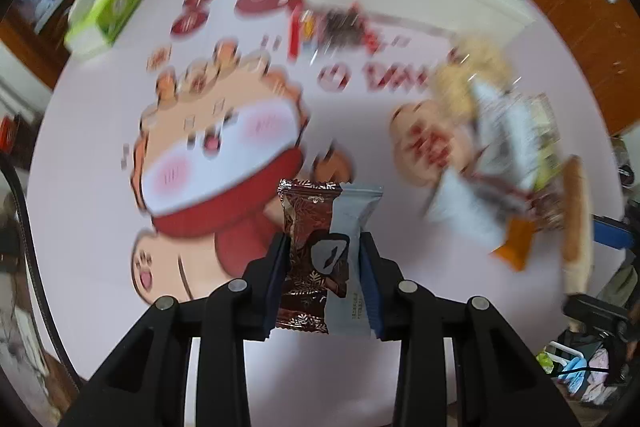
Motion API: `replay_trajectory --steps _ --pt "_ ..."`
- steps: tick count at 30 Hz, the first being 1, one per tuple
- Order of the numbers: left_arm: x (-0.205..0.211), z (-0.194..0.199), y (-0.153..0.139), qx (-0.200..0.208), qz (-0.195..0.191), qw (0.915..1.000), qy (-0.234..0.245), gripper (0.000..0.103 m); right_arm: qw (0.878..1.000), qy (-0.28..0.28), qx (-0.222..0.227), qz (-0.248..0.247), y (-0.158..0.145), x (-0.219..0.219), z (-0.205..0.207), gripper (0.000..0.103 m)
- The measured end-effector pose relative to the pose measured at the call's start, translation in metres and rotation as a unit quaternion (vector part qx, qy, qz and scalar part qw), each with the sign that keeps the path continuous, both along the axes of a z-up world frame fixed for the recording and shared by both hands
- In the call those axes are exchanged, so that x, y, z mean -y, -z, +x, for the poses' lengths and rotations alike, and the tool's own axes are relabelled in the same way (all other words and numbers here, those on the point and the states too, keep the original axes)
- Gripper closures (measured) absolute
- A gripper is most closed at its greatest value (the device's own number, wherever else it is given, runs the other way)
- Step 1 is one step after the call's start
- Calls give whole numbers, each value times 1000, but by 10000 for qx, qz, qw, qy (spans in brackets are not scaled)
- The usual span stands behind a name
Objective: Organize snacks
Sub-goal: 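Carry both items into the white tray and open both grippers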
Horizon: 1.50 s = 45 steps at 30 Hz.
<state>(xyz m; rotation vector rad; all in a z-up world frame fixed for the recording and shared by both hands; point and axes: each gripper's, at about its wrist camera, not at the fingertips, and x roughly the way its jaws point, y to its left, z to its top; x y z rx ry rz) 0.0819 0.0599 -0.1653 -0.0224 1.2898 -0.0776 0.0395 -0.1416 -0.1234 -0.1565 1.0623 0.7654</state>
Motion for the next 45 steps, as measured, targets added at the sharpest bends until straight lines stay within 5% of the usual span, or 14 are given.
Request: replay_trajectory --steps 11,20,29,31,32,33,39,45 --pt "35 77 -120 1447 41 9883 486 70 9917 1095 653 184 -80 21 85 45" --pt "57 170 -177 2259 129 9729 474 70 9729 2119 908 149 -121 43 192 45" --pt "71 258 -150 1965 250 9801 149 67 9632 2658 405 -79 -82 49 291 44" --pt "73 272 -136 1734 188 9845 188 39 9625 2706 206 -49 -68 49 304 44" --pt "73 276 -129 1598 145 9869 186 10 9611 2761 49 -89 -59 49 312 44" --pt "73 281 -123 1480 137 9888 140 4 9605 2781 -37 -102 -53 49 315 44" --pt "66 279 -106 1269 -173 9917 -82 4 9593 2820 44 -168 -44 53 307 43" --pt "57 258 -110 1493 -487 9875 -155 4 9545 2978 137 -68 -53 70 295 43"
